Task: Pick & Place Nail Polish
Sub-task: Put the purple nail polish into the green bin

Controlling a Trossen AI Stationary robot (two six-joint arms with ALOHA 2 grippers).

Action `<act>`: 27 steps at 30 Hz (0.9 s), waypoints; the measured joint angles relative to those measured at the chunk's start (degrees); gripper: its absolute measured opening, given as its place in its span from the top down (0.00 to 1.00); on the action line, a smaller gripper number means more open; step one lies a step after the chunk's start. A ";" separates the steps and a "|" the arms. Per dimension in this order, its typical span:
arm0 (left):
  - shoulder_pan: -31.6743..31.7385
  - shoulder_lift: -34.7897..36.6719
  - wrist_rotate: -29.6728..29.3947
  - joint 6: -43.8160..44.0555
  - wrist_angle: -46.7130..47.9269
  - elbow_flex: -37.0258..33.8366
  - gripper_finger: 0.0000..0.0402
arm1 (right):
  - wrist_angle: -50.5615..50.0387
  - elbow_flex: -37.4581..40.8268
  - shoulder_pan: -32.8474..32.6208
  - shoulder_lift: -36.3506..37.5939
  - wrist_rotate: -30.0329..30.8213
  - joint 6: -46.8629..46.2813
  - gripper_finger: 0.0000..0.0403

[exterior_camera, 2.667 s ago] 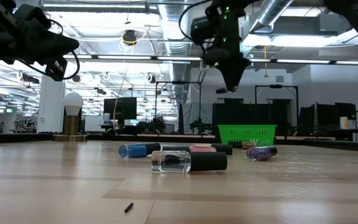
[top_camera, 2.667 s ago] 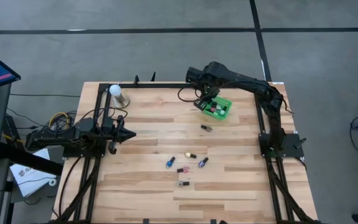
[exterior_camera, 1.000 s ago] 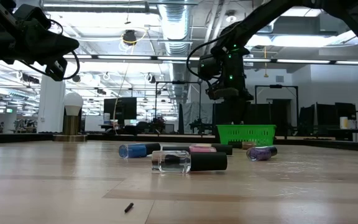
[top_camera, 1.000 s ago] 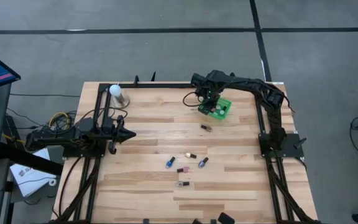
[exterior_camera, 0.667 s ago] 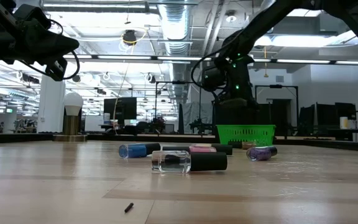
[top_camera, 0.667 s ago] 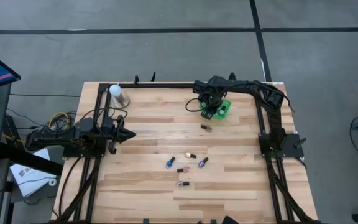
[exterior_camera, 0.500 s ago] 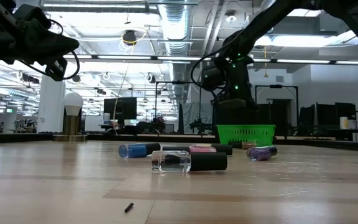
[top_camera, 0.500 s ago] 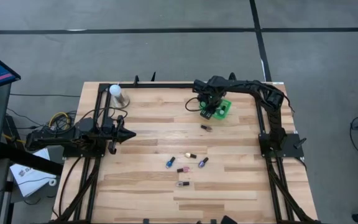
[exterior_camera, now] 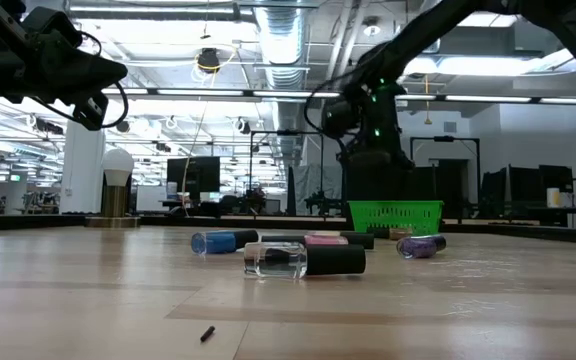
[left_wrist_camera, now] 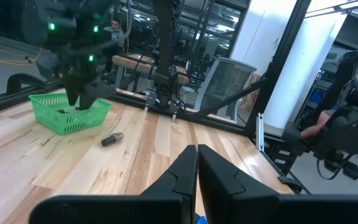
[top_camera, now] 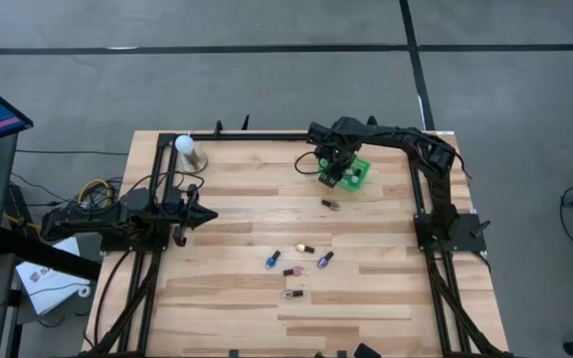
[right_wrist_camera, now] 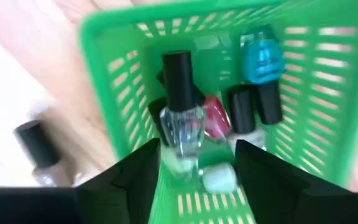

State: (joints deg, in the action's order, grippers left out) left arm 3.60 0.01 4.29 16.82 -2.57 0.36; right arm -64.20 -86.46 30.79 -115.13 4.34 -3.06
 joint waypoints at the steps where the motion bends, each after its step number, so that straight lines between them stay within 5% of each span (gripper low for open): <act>1: 0.02 0.00 0.00 0.00 0.00 0.00 0.98 | -1.85 -1.38 -0.01 0.20 -0.02 0.03 0.49; 9: 0.02 0.00 -0.02 0.00 0.11 0.00 0.98 | -12.29 -12.14 -4.07 4.92 -1.10 0.02 0.43; 18: 0.00 0.00 -0.04 0.00 0.33 0.00 0.98 | -11.80 -12.32 -22.72 14.47 -2.58 0.53 0.47; 27: 0.00 0.00 -0.02 0.00 0.35 0.00 0.98 | -11.10 -11.38 -38.12 8.33 -2.40 2.37 0.47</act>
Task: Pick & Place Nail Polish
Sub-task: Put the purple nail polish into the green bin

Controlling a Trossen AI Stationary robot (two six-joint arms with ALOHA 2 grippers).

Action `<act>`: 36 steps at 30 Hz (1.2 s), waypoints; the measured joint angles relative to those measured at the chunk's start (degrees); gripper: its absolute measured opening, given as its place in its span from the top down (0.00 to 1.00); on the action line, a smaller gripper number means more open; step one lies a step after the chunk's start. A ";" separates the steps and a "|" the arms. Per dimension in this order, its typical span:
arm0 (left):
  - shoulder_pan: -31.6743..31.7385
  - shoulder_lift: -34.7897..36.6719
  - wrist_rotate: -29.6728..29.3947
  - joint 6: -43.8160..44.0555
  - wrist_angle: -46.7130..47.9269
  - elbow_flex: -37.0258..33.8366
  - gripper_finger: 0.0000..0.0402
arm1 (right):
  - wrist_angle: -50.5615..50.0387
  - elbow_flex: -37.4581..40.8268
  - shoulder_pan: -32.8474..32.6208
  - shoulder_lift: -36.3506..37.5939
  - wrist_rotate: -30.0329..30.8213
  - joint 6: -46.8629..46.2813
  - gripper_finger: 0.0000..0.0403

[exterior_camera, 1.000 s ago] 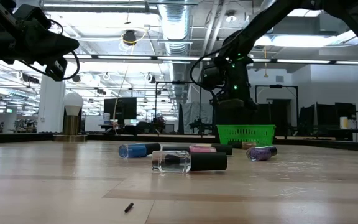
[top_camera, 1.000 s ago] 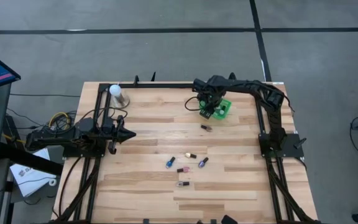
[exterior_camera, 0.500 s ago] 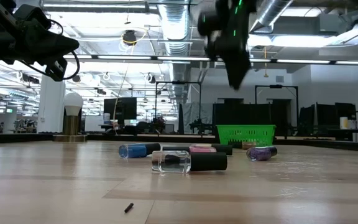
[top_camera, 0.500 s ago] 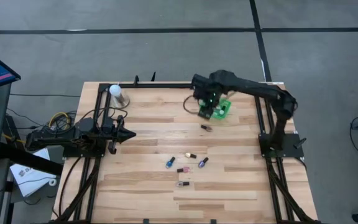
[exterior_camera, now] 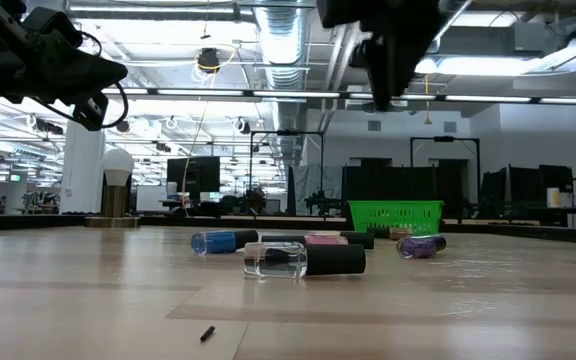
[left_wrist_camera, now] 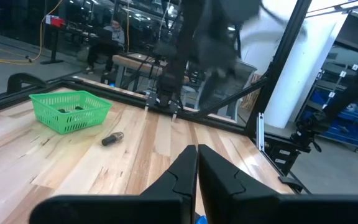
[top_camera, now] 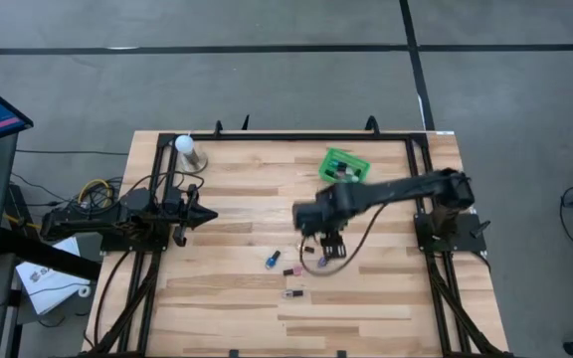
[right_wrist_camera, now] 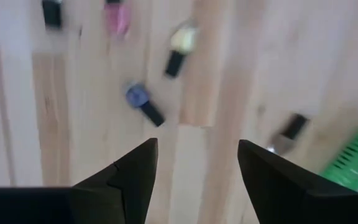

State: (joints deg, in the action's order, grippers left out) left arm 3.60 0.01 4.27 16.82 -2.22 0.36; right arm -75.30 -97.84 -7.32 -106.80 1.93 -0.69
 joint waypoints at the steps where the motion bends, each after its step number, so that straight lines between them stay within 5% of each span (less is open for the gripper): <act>1: 0.01 0.00 -0.01 0.00 0.00 0.00 0.98 | -0.04 0.46 -0.98 -1.21 0.00 0.87 0.47; 14: 0.01 0.00 0.03 0.00 -0.14 0.00 0.98 | 6.49 2.40 -6.33 -16.25 -0.56 6.70 0.47; 26: 0.01 0.00 0.04 0.00 -0.25 0.00 0.98 | 9.02 2.24 -8.36 -21.51 -1.90 5.29 0.49; 36: 0.00 0.00 0.04 0.00 -0.31 0.00 0.98 | 11.71 2.29 -8.25 -21.56 -2.32 2.92 0.78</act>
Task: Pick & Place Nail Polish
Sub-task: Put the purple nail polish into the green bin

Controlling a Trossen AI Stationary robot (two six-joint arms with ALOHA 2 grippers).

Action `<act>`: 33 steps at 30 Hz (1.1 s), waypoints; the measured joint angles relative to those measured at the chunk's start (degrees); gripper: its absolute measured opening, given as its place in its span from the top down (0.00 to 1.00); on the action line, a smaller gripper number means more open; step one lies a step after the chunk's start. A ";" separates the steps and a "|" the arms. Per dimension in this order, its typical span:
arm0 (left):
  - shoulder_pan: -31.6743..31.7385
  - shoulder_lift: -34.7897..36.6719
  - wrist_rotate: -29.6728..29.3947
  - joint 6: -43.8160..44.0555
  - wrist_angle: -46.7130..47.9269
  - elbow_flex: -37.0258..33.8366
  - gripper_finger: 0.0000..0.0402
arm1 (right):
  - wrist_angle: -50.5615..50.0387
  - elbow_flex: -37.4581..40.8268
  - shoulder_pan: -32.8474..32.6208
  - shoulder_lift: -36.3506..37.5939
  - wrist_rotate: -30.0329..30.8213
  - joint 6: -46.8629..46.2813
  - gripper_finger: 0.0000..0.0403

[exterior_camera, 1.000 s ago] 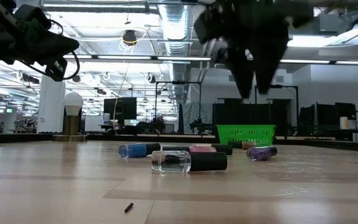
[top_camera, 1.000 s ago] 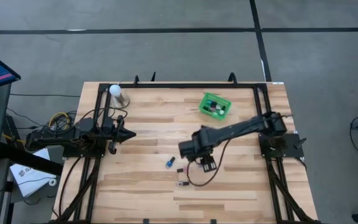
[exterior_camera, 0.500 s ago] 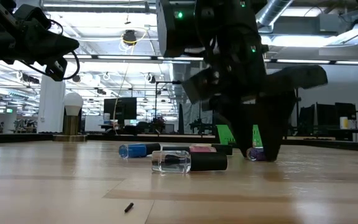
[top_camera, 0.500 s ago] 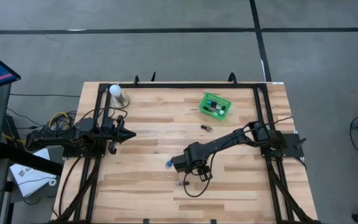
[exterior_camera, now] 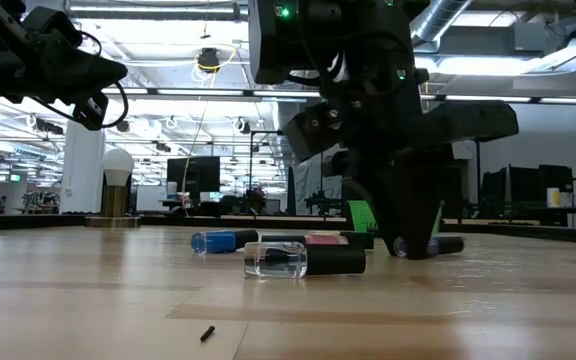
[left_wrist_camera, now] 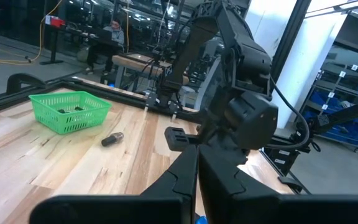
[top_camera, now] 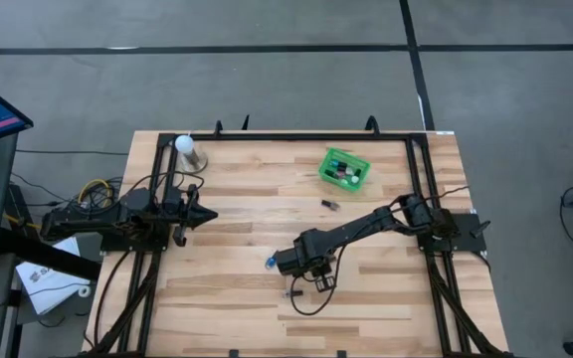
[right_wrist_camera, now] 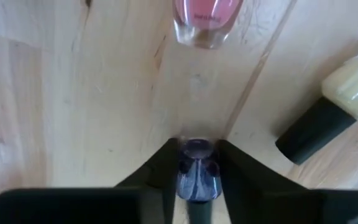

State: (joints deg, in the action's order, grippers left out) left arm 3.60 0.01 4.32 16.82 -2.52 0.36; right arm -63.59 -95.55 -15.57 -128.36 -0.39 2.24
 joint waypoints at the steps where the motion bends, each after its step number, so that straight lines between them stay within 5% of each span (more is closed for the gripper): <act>1: 0.00 0.00 0.00 0.00 0.00 0.00 0.98 | 0.19 0.00 0.00 -0.02 0.01 -0.29 0.81; 20: 0.00 0.00 0.00 0.00 -0.04 0.00 0.98 | 1.62 0.35 0.64 1.64 -1.53 -9.62 0.91; 26: 0.01 0.00 0.00 0.00 -0.07 0.00 0.98 | 1.68 0.26 1.11 7.49 -1.33 -14.27 0.81; 33: 0.00 0.00 0.00 0.00 -0.04 0.00 0.98 | 1.52 1.94 -0.97 16.33 -0.66 -14.55 0.57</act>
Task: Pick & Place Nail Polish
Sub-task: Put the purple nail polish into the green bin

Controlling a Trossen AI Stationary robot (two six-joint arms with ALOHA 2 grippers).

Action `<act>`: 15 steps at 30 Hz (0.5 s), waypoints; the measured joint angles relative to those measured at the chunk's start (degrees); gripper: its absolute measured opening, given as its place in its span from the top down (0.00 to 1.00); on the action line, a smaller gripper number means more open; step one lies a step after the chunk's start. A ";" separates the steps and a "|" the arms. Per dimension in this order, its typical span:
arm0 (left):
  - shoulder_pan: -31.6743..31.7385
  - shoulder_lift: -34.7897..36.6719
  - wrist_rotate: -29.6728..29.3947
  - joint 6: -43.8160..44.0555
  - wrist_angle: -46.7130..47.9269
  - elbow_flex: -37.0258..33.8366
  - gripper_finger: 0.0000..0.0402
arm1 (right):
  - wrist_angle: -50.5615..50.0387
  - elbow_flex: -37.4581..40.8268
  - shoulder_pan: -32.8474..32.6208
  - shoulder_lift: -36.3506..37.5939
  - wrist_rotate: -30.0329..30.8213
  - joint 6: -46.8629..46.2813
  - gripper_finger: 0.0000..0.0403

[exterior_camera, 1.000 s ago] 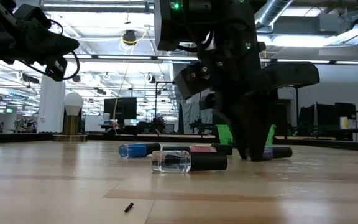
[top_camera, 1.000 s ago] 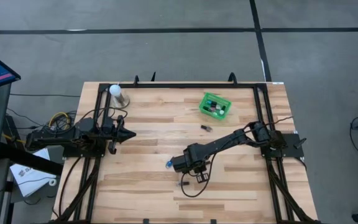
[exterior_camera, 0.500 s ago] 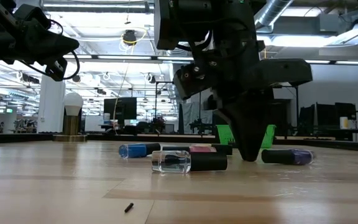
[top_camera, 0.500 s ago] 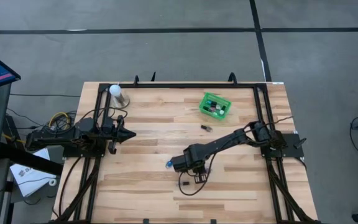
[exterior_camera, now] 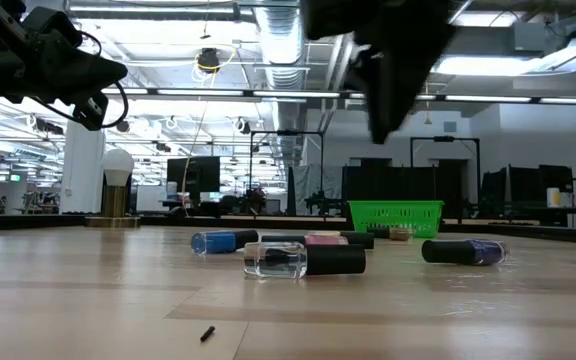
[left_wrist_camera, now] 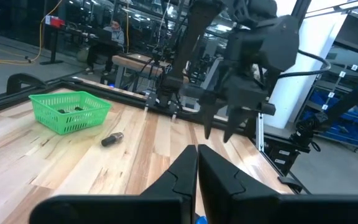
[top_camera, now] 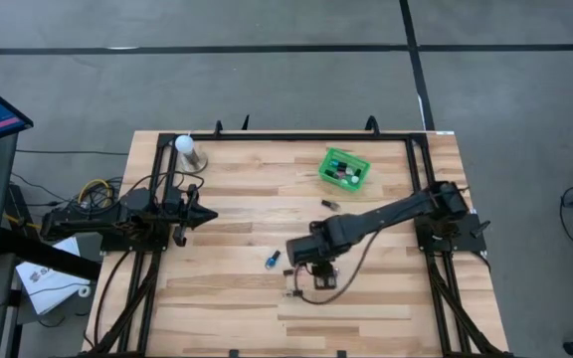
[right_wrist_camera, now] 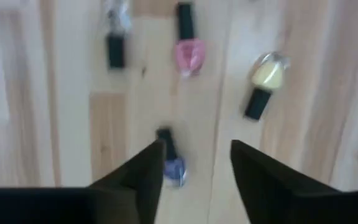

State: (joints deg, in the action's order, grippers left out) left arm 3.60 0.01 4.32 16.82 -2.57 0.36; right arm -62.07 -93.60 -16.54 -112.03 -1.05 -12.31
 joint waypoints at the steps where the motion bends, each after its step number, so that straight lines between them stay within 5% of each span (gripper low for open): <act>1: 0.02 0.00 0.00 0.00 -0.01 0.00 0.98 | 0.13 0.81 -0.55 0.50 0.02 0.35 0.54; 6: 0.02 0.00 0.00 0.00 -0.02 0.00 0.98 | 1.52 6.39 -3.06 1.43 0.02 -1.00 0.41; 15: 0.02 0.00 0.00 0.00 0.00 0.00 0.98 | 13.20 15.44 -5.31 1.09 -0.46 -2.71 0.42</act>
State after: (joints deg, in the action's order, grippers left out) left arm 3.61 0.01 4.32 16.82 -2.57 0.36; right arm -48.87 -78.17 -21.85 -110.94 -1.51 -15.01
